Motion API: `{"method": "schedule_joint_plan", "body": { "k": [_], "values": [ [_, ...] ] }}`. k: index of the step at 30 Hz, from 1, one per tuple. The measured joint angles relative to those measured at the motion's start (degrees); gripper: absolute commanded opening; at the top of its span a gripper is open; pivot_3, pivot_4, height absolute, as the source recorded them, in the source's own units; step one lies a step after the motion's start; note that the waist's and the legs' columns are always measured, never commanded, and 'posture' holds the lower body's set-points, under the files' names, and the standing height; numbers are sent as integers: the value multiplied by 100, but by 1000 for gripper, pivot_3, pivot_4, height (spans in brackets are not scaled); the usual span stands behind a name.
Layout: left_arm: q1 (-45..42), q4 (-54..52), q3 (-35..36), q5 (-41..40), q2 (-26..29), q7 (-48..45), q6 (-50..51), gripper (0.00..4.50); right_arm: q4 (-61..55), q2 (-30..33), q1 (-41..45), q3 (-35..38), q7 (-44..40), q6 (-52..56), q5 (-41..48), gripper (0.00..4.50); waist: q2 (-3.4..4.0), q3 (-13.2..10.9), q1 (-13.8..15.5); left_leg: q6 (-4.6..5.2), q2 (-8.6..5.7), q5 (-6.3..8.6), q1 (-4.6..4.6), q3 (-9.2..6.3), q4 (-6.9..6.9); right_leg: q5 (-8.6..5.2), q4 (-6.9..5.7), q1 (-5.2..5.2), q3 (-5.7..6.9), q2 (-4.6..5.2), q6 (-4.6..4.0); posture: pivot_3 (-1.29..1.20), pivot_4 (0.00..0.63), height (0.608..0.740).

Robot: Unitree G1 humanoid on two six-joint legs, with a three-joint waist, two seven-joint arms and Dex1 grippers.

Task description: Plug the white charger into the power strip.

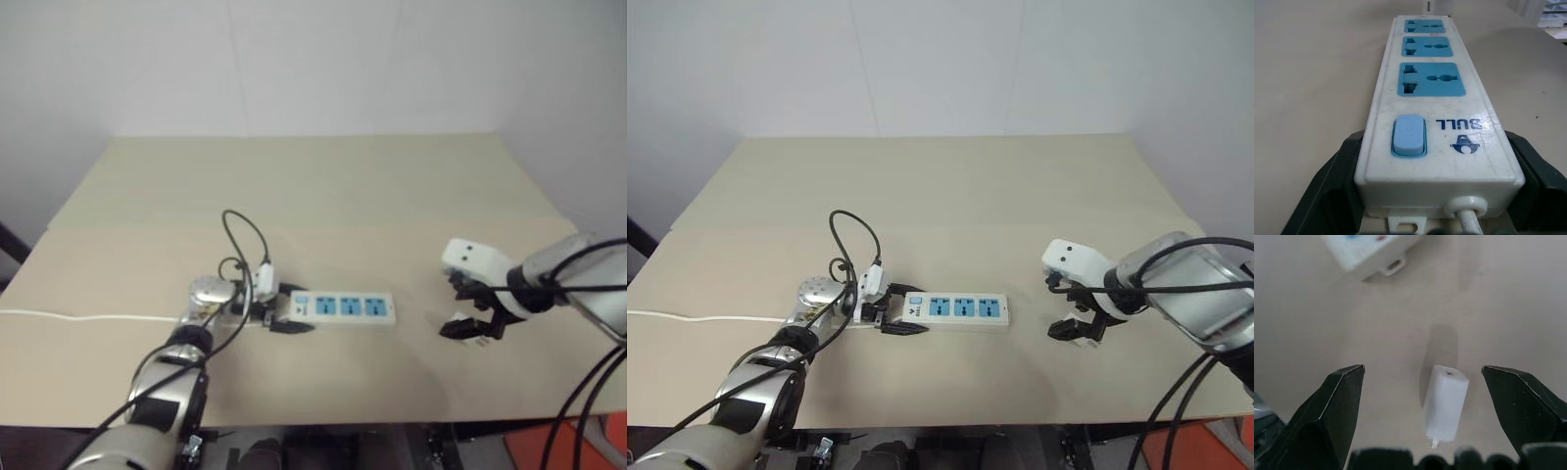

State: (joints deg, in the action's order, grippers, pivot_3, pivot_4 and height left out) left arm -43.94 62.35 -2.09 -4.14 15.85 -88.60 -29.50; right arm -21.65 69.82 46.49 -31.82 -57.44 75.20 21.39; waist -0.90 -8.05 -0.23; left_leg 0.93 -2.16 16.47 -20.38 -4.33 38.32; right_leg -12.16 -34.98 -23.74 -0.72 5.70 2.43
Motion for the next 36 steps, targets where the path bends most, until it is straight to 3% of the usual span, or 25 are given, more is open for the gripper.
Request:
{"method": "schedule_joint_plan", "body": {
  "k": [8,22,25,33,36],
  "values": [
    [380,-649,-38,-116,33,14,228,3305,707,-333,215,-555,85,346,-420,4500,19,11,17,0,-3,0,-13,0,-1,1,-4,-29,-6,4,-2,0,150,740],
    [443,-762,-182,-181,92,97,327,3305,1179,-942,216,-482,556,967,-432,4500,27,18,-3,-1,-3,-1,-8,4,3,6,-7,-27,-7,2,-8,0,150,740],
    [443,-763,-222,-181,99,120,326,3306,1232,-963,213,-447,639,1014,-431,3910,28,18,-2,-1,-3,-1,-8,4,3,6,-7,-27,-7,2,-8,0,150,740],
    [498,-867,-250,-259,124,152,359,3306,1209,-956,216,-365,676,1046,-409,1100,29,19,-6,-1,-3,-1,-8,6,3,6,-7,-27,-7,2,-8,0,150,740],
    [502,-884,-269,-270,139,163,371,3306,1190,-930,216,-387,649,1037,-410,1100,29,19,-8,-1,-3,-1,-9,6,3,6,-7,-28,-7,2,-8,0,150,740]
  ]
}}
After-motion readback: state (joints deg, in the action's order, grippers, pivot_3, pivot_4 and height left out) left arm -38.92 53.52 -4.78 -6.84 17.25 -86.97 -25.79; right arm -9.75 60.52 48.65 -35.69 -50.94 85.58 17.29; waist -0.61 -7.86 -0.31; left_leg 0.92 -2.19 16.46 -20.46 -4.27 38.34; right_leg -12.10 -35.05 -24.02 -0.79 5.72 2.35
